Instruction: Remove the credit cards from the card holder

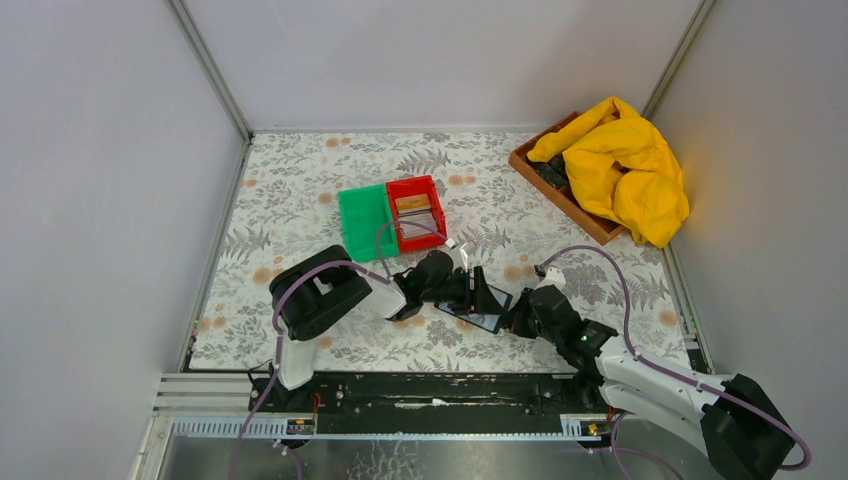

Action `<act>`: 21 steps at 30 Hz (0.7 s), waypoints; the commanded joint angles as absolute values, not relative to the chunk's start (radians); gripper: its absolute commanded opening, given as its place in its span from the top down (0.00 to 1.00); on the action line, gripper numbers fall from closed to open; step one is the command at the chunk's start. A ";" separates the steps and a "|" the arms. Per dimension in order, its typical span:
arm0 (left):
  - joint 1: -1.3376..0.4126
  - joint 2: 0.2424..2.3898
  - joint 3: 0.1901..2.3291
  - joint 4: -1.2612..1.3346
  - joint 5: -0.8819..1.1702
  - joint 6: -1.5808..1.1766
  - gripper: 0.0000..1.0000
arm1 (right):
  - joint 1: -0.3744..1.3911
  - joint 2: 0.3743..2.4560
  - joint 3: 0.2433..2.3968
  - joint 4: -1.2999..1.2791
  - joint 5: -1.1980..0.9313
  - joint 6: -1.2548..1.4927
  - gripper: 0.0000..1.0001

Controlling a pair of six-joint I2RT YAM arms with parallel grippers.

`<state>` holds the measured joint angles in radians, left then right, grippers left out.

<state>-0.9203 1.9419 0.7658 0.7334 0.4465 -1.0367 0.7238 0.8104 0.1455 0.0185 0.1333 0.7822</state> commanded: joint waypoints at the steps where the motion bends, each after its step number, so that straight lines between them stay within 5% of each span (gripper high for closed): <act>1: -0.903 1.919 0.743 0.761 0.474 -1.012 0.38 | 0.724 0.833 0.156 -0.052 0.153 0.781 1.00; 21: -0.822 1.888 0.659 0.795 0.487 -1.001 0.44 | 0.722 0.833 0.158 -0.053 0.150 0.780 1.00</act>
<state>-0.8394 1.9015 0.6830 0.7593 0.4839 -1.0218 0.7235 0.8154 0.1486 0.0174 0.1341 0.7826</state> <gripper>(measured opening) 0.574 0.014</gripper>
